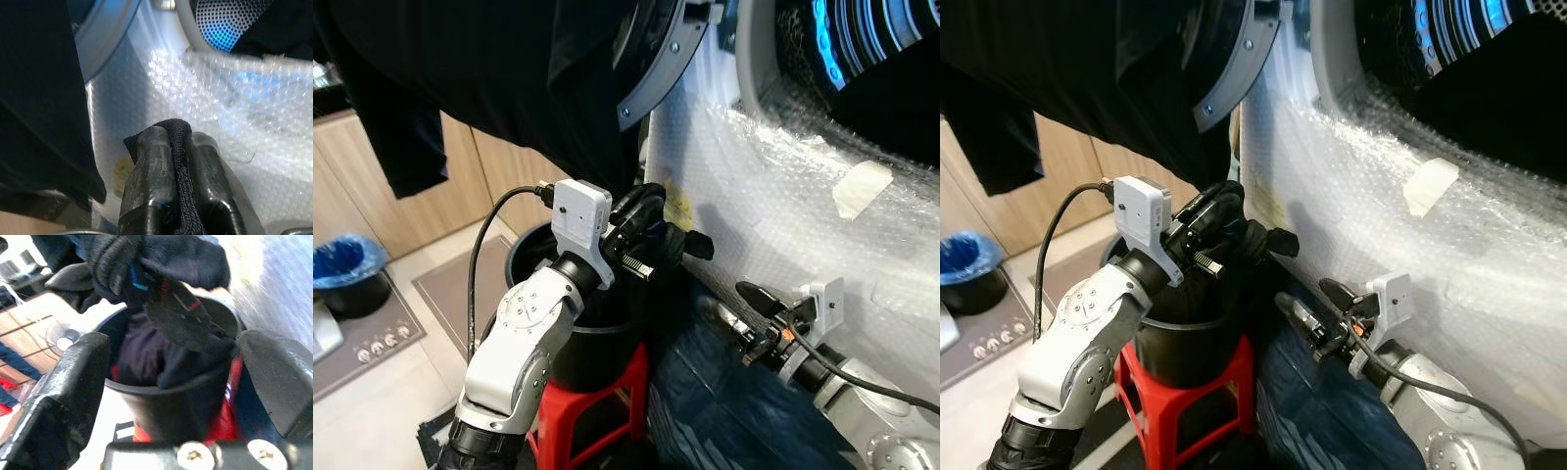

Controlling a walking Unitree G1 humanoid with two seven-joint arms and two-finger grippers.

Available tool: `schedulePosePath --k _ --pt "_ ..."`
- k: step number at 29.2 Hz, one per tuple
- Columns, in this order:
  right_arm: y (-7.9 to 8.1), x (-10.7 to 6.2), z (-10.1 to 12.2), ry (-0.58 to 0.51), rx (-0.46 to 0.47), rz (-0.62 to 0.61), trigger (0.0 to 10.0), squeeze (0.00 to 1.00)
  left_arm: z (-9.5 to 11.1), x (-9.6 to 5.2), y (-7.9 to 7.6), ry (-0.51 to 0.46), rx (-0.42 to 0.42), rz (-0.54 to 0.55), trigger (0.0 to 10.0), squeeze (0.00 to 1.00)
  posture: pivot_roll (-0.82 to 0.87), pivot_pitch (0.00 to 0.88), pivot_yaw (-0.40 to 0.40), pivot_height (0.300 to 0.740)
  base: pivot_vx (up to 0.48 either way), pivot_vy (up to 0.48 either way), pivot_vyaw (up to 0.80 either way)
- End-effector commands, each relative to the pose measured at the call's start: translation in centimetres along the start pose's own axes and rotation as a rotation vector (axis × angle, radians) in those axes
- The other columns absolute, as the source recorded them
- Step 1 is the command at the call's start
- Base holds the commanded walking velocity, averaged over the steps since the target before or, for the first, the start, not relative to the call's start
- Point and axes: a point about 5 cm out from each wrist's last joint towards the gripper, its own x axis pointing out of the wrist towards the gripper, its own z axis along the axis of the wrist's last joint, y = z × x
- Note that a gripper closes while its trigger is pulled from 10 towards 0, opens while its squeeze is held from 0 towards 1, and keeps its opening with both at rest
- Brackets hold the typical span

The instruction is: Clothes washing

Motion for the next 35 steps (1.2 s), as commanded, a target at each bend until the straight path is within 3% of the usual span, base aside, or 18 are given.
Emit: schedulePosePath --k 1,10,14,18,23,35 --pt "0.0 0.0 -0.4 0.005 -0.002 0.014 10.0 0.00 0.3 0.1 -0.3 -0.006 0.021 -0.011 10.0 0.00 0.01 0.011 -0.049 0.740 0.000 0.000 0.00" --pt "-1.0 1.0 -1.2 -0.039 0.000 0.046 10.0 0.00 -0.6 -0.1 0.0 0.011 -0.014 0.006 10.0 0.00 0.01 0.000 -0.045 0.740 0.000 0.000 0.00" --pt "-1.6 2.1 -1.3 -0.073 -0.011 0.002 10.0 0.00 -0.9 0.1 0.1 0.011 -0.025 0.004 10.0 0.00 0.02 0.000 -0.059 0.740 0.000 0.000 0.00" --pt "-0.7 3.0 -1.4 -0.093 -0.027 0.025 10.0 0.00 -0.9 0.7 -0.8 0.001 -0.035 -0.041 10.0 0.00 0.03 0.000 -0.077 0.740 0.000 0.000 0.00" --pt "-0.4 3.6 -1.4 -0.133 -0.023 0.017 10.0 0.00 -0.4 1.8 -3.2 -0.038 -0.139 -0.127 10.0 0.00 0.04 0.000 -0.089 0.740 0.000 0.000 0.00" --pt "0.5 3.9 -0.1 -0.244 0.057 0.078 10.0 0.00 -0.8 2.2 -5.1 -0.043 -0.253 -0.195 10.0 0.00 0.01 0.000 -0.080 0.740 0.000 0.000 0.00"
